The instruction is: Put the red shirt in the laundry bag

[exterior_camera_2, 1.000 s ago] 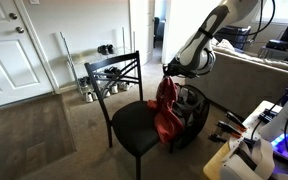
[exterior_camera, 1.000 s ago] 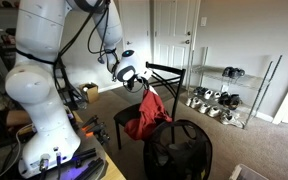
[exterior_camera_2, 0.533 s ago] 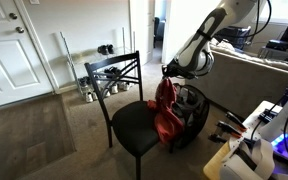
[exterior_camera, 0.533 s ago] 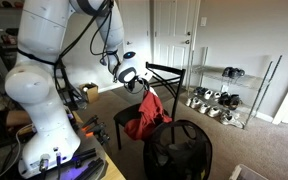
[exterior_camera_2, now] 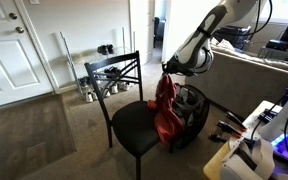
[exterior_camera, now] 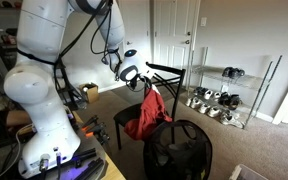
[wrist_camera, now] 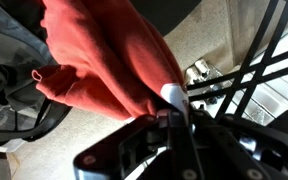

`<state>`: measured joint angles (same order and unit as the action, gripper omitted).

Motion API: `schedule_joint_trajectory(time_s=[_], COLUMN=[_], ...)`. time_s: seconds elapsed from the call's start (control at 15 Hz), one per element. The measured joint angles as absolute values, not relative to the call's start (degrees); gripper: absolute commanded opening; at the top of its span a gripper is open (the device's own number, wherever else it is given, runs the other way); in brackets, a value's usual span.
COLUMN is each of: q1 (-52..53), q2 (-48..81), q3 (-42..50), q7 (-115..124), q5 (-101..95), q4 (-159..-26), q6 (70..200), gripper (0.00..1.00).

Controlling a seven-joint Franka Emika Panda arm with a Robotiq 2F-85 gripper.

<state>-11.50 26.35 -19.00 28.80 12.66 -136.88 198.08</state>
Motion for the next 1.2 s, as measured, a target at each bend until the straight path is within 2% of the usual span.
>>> schedule_joint_trajectory(time_s=[0.67, 0.93, 1.07, 1.2], q1=[-25.09, -23.74, -17.73, -16.13], q2=[-0.2, -8.19, -10.7, -12.71], q3=[-22.16, -20.21, -14.63, -12.39], q7=[34.41, 39.66, 38.23, 38.01], q5=[12.58, 9.25, 10.63, 10.32], q4=[-141.03, -143.82, -145.95, -148.42], q6=[198.06, 197.95, 197.94, 197.94], gripper=[0.01, 0.01, 0.01, 0.01])
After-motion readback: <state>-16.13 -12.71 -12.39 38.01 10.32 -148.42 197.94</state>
